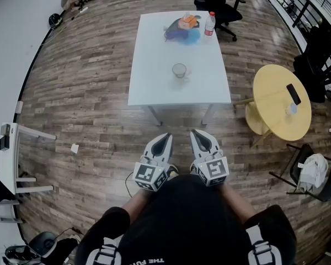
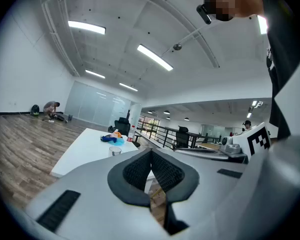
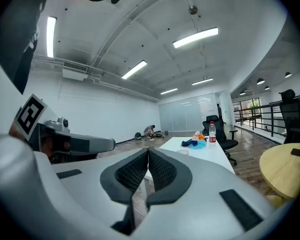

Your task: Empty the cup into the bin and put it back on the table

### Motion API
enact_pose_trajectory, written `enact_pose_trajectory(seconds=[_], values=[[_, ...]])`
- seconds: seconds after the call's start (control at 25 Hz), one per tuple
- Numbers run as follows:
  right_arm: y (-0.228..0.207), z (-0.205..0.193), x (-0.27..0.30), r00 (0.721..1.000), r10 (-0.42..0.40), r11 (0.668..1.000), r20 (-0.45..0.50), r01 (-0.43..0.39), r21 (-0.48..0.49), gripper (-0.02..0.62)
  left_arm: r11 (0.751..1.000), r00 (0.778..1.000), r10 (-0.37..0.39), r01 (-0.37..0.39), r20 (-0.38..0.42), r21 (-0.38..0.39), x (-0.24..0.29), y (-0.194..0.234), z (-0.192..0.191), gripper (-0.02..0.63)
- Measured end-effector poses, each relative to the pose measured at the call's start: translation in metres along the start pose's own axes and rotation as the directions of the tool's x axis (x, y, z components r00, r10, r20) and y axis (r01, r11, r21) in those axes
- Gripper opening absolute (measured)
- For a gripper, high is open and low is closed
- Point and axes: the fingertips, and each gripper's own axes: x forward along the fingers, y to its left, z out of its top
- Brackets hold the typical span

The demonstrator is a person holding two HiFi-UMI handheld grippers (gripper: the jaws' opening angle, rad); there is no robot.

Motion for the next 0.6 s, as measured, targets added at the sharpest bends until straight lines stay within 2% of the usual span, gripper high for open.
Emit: enact_pose_trajectory(seconds=[0.32,0.6], values=[[-0.004,0.002,0.011,1.000,-0.012,1.000,-0.013,0.012,0.001,0.017,1.000,1.000,-0.010,0.010,-0.013,0.000,0.010,0.012,0.002,0.021],[0.001,0.001,0.017,1.000,-0.010,0.998,0.009,0.009,0.055,0.015,1.000,1.000,-0.027,0.027,-0.007,0.005,0.010,0.027,0.006,0.021]])
